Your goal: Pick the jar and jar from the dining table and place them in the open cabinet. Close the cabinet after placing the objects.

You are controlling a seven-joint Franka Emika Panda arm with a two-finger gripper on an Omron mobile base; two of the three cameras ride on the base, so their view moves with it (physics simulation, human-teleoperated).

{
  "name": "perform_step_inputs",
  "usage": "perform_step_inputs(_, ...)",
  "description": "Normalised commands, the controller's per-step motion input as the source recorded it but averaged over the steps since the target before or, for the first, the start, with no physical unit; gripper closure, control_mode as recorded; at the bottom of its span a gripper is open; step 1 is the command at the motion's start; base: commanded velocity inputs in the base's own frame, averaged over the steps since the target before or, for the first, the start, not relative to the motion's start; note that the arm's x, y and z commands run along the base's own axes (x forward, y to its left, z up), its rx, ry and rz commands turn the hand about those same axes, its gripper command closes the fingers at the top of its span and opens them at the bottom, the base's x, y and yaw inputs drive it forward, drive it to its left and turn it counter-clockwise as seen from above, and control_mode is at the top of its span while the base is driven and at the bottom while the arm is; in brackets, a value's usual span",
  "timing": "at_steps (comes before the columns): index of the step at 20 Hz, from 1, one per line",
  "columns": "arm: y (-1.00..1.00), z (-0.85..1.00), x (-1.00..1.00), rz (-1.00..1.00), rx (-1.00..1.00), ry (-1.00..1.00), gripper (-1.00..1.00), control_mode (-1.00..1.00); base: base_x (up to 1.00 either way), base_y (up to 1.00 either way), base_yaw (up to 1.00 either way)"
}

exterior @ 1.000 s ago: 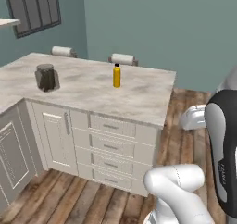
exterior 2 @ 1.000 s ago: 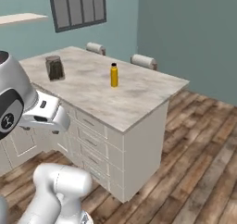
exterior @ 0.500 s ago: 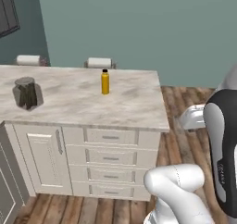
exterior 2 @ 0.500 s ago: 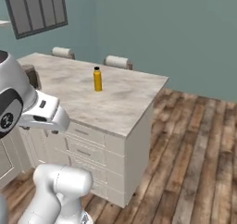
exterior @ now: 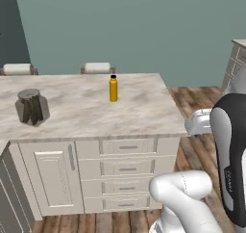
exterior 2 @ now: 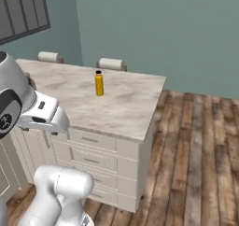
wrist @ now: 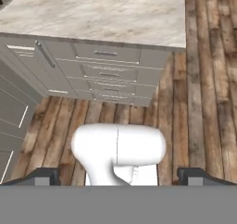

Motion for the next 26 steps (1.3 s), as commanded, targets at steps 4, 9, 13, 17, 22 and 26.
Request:
perform_step_inputs(4, 0.0, 0.0, 0.0, 0.0, 0.0, 0.0, -1.0, 1.0, 0.27, 0.63, -0.19)
perform_step_inputs(9, 0.0, 0.0, 0.0, 0.0, 0.0, 0.0, -1.0, 1.0, 0.14, 0.44, -0.09)
perform_step_inputs(13, 0.0, 0.0, 0.0, 0.0, 0.0, 0.0, -1.0, 1.0, 0.25, 0.42, -0.2)
perform_step_inputs(17, 0.0, 0.0, 0.0, 0.0, 0.0, 0.0, -1.0, 1.0, 0.56, 0.61, -0.3)
perform_step_inputs(22, 0.0, 0.0, 0.0, 0.0, 0.0, 0.0, -1.0, 1.0, 0.49, 0.49, -0.25)
perform_step_inputs(26, 0.0, 0.0, 0.0, 0.0, 0.0, 0.0, -1.0, 1.0, 0.44, 0.21, -0.15)
